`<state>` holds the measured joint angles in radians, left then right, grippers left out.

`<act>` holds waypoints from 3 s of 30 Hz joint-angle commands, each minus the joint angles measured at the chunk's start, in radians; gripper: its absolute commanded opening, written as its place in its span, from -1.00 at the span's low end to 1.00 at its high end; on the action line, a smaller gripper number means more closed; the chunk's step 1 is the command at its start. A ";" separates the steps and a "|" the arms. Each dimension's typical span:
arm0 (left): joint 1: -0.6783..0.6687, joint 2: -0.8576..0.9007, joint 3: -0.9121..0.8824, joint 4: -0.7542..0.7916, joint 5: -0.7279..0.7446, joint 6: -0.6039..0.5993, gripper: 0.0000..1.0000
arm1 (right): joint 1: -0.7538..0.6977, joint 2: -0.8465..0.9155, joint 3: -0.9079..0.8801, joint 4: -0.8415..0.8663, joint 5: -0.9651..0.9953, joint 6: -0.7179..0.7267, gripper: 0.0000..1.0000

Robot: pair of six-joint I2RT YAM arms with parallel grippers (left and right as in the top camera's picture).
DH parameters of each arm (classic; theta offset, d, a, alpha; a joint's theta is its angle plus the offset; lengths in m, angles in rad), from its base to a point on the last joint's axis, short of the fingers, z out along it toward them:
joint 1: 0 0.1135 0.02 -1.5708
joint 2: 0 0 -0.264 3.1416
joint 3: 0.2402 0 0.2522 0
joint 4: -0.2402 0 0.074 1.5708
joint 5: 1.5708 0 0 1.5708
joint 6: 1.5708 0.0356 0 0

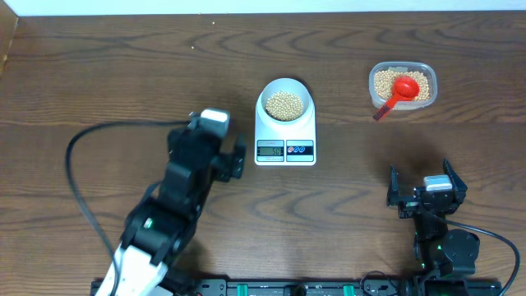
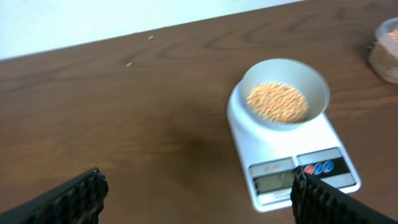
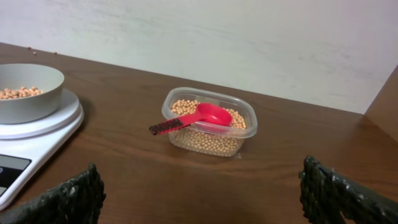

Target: Scoop item into bowl and weigh 50g on scale

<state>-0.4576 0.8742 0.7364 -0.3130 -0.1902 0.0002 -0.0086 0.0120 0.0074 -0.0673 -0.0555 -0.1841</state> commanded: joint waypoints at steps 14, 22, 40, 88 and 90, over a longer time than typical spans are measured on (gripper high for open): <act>0.220 -0.628 -0.525 0.274 0.079 -0.006 0.93 | 0.010 -0.006 -0.002 -0.004 0.000 0.014 0.99; 0.290 -0.766 -0.624 0.280 0.125 -0.013 0.93 | 0.010 -0.006 -0.002 -0.004 0.000 0.014 0.98; 0.317 -0.873 -0.732 0.243 0.138 -0.011 0.93 | 0.010 -0.006 -0.002 -0.004 0.000 0.014 0.98; 0.317 -0.868 -0.732 0.243 0.156 -0.012 0.93 | 0.010 -0.006 -0.002 -0.004 0.000 0.014 0.98; 0.317 -0.868 -0.732 0.243 0.156 -0.012 0.93 | 0.010 -0.006 -0.002 -0.004 0.000 0.014 0.99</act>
<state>-0.1455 0.0109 0.0231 -0.0292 -0.0311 -0.0032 -0.0086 0.0120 0.0071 -0.0673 -0.0551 -0.1814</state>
